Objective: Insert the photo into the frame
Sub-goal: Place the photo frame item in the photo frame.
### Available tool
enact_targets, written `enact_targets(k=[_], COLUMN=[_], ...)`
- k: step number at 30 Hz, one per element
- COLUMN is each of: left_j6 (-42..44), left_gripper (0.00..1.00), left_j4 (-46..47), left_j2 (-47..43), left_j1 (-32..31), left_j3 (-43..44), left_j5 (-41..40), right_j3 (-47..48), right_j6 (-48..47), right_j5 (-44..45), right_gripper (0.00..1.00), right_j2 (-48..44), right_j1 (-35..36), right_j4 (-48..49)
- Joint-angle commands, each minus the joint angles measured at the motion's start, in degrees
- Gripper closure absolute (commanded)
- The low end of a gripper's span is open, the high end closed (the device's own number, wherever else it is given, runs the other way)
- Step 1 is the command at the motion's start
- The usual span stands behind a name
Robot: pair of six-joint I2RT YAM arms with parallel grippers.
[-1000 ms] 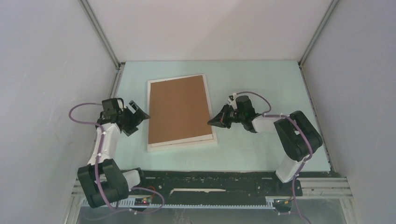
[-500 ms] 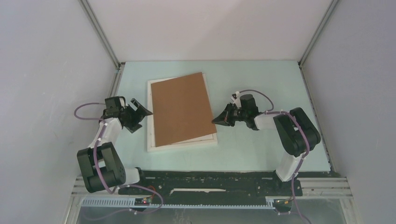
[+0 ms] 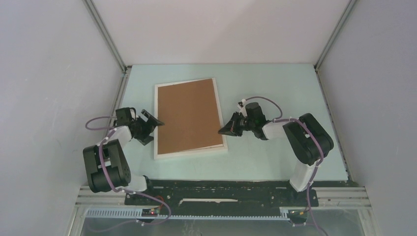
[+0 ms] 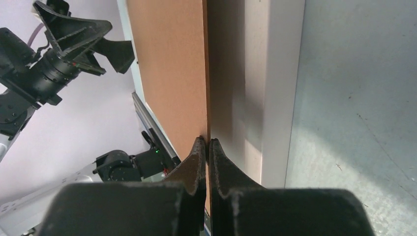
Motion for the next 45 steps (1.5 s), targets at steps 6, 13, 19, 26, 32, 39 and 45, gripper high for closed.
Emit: enact_targets(k=[6,13,19,26,32,39,45], left_j6=[-3.7,-2.8,0.6,2.3,-10.4,-18.8,-21.5], left_gripper=[0.00,0.00,0.00,0.00,0.00,0.00,0.00], left_j4=[6.9,5.2,0.0,-9.3,-12.7,-8.4,0.1], left_j2=[-0.7,-2.1,-8.0,-16.9,-28.3,-37.4,-34.2], left_j1=[0.0,-0.2,-0.8,-3.0,-10.8,-16.1,-20.7], left_j3=[-4.8,-4.0,-2.6,-2.1,-9.2,-18.0,-20.3], left_j5=[2.6,2.3,-0.4,-2.9,-3.0,-5.0,-2.5], right_j3=[3.7,8.3,13.3,16.0,13.3,11.3,11.3], right_j6=[-5.3,-11.3,-18.0,-29.1,-34.2,-33.0,-32.1], right_j5=[8.0,13.5,20.4,22.2,19.5,19.9,20.4], right_gripper=[0.95,0.70,0.33,0.27,0.19,0.18,0.21], right_j2=[-3.1,-6.0,-10.1,-14.2,-14.5,-11.9,-10.9], right_j1=[2.6,3.6,5.5,7.3,9.9,10.0,9.9], right_j4=[-3.6,-15.3,-33.4,-43.7,-41.6,-39.7,-39.2])
